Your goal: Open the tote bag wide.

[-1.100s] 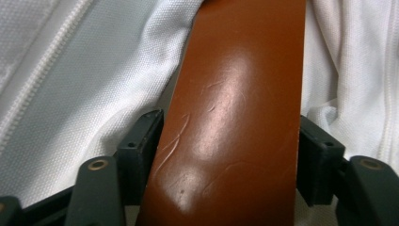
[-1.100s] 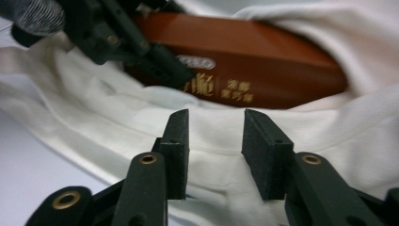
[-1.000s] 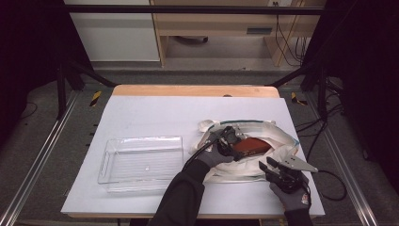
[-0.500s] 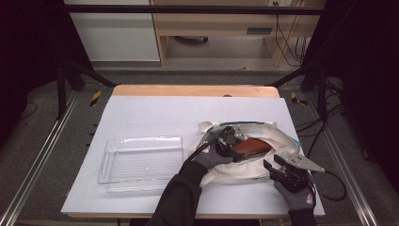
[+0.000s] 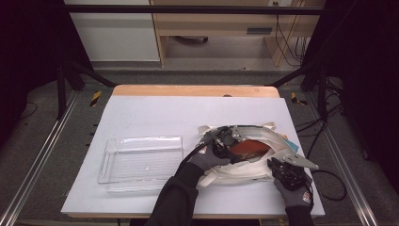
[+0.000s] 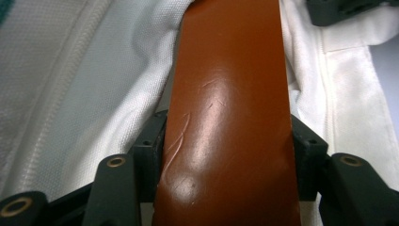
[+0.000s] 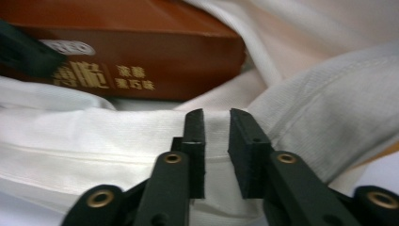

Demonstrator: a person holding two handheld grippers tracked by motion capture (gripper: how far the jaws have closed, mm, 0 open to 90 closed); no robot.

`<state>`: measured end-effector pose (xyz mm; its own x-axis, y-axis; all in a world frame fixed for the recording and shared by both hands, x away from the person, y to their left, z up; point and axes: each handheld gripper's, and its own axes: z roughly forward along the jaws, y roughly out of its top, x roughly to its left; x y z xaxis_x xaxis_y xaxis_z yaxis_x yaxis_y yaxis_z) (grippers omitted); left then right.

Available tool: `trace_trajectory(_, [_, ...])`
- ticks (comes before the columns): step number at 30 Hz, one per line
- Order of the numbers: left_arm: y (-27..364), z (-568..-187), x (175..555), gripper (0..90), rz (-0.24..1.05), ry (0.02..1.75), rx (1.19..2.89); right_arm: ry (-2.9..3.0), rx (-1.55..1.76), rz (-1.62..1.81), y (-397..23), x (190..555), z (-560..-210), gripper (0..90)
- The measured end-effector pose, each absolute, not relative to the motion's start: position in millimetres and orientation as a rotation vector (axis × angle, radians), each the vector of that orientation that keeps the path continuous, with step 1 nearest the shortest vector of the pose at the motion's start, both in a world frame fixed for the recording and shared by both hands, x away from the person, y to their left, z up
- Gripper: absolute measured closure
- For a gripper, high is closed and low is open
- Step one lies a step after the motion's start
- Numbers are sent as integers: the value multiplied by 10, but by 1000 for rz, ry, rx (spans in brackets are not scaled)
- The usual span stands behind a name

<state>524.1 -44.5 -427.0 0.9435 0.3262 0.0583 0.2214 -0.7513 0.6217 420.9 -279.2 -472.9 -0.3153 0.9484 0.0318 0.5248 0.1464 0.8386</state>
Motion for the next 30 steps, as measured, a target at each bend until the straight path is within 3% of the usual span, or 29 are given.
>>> trace_trajectory(5, [-446,-4361,5248,427,218,398,2448,1909,1400,1075,-2787,4226,-4718,748])
trace_trajectory(9, [-451,-4394,5236,426,237,396,2445,1841,1302,1133,-2742,4208,-4519,739])
trace_trajectory(19, [-440,-4465,5250,427,232,419,2436,1792,1318,1023,-2736,4569,-4497,746])
trace_trajectory(23, [-441,-4465,5253,427,234,421,2440,1800,1331,1020,-2762,4637,-4541,779])
trace_trajectory(27, [-441,-4465,5252,428,234,419,2441,1809,1345,1036,-2760,4690,-4569,900])
trace_trajectory(30, [-436,-4471,5257,427,220,423,2433,1817,1346,1016,-2753,4697,-4584,900])
